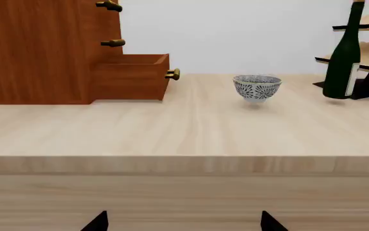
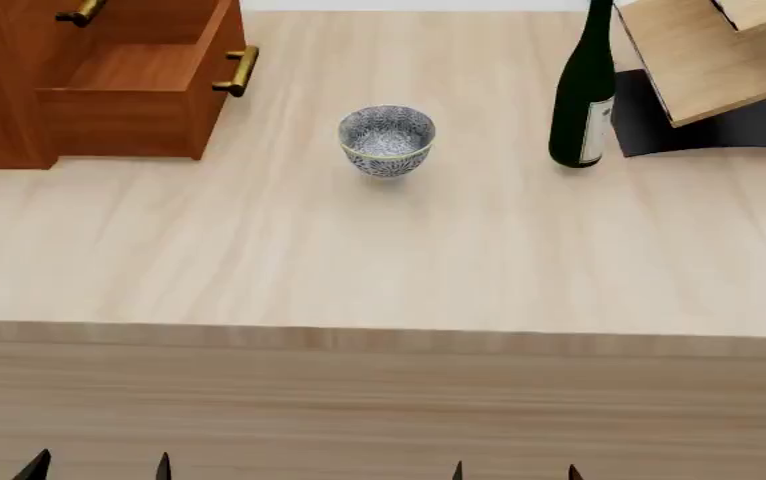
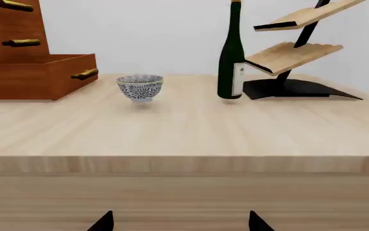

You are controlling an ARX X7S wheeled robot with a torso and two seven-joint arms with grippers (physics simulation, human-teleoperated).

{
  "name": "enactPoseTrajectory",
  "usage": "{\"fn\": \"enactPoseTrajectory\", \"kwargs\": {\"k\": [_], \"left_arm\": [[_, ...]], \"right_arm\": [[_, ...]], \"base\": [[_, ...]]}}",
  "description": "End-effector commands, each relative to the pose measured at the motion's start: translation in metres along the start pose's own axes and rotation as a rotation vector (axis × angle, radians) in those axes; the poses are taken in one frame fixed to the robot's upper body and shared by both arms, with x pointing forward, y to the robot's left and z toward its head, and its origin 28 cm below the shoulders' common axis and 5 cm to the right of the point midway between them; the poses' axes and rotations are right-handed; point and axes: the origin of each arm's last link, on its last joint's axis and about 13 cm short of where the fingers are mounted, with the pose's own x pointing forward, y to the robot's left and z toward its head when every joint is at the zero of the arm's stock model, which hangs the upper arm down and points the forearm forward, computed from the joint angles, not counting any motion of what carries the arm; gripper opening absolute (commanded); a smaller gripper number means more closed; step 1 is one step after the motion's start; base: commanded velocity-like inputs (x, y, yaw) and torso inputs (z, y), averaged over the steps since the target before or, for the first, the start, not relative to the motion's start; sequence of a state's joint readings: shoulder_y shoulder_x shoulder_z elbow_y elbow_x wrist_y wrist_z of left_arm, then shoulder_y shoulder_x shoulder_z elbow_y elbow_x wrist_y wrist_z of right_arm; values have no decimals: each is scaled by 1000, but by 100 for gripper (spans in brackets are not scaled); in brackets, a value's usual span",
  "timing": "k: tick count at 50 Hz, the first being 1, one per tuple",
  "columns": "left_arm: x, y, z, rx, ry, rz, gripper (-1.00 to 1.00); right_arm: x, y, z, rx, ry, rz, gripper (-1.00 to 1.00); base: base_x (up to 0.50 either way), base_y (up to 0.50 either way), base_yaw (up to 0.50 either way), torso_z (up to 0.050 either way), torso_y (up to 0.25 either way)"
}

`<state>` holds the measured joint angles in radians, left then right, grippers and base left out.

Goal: Put the bowl in the bottom drawer of the cabinet.

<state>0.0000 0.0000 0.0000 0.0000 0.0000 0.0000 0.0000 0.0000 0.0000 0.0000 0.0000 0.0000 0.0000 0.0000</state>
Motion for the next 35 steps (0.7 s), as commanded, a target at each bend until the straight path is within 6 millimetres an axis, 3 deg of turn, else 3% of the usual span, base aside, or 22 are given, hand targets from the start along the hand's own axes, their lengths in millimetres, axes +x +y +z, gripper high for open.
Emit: {"fn": "enactPoseTrajectory", "kwargs": {"k": [1,18,35], "left_arm": [[0,0,0,0,0,0,100],[-7,-3,1,-51,18,-69,100],[-4,-2,8,21,-64,-31,100]], "right_arm": [[0,0,1,0,0,0,100],[-1,0,0,6,8,-5,100],[1,1,6,2,-1,-7,100]], "base": [[0,0,0,0,0],[0,0,0,0,0],[0,0,0,49,0]]}}
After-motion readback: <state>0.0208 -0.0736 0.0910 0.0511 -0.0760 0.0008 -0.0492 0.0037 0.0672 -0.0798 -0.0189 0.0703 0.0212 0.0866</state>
